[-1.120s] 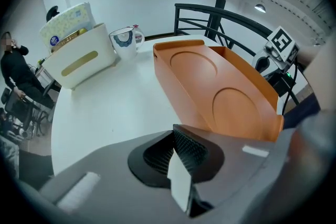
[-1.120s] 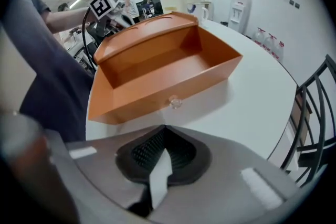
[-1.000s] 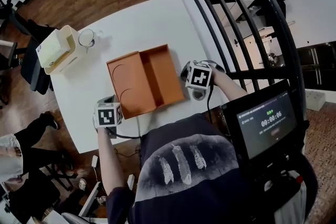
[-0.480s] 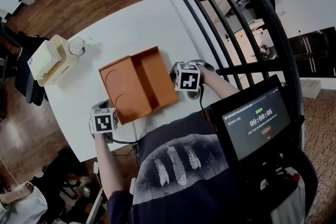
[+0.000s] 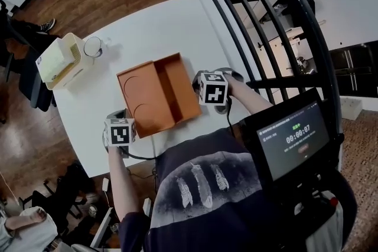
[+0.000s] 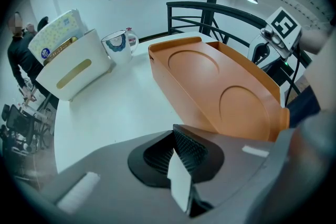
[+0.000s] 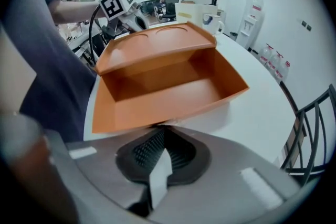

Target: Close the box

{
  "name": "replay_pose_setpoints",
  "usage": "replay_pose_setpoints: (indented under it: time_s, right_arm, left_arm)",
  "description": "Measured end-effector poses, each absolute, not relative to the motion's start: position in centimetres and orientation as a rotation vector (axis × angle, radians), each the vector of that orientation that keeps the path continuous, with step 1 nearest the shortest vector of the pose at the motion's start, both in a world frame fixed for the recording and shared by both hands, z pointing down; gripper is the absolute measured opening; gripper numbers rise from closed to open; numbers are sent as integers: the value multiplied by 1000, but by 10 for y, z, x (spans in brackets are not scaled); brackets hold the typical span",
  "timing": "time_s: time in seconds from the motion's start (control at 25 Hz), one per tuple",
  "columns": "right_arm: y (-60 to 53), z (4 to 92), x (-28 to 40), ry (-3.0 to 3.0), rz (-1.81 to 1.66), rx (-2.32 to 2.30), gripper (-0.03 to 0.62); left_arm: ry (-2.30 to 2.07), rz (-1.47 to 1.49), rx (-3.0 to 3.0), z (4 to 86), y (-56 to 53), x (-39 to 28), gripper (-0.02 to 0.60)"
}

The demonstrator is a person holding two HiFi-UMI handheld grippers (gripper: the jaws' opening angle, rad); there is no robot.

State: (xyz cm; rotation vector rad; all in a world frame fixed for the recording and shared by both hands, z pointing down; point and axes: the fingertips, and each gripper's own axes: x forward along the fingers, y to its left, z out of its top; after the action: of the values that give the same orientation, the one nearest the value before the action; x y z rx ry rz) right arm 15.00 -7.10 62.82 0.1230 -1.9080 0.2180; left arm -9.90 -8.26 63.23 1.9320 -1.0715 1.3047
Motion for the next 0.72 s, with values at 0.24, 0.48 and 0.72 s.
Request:
replay_pose_setpoints:
  time_s: [0.24,0.48,0.72]
  right_arm:
    - [-68,629,152,-1886,192,105,3]
    - [-70,632,150,-1880,177,103,5]
    - [-72,632,141,-1895,184,99,3]
  left_arm:
    - [-1076,1296,1938,636,-82,-99,15]
    - [-1066,1297,1944,639,-85,-99,15]
    - [-1061,1301,1944,643,-84,-104,15]
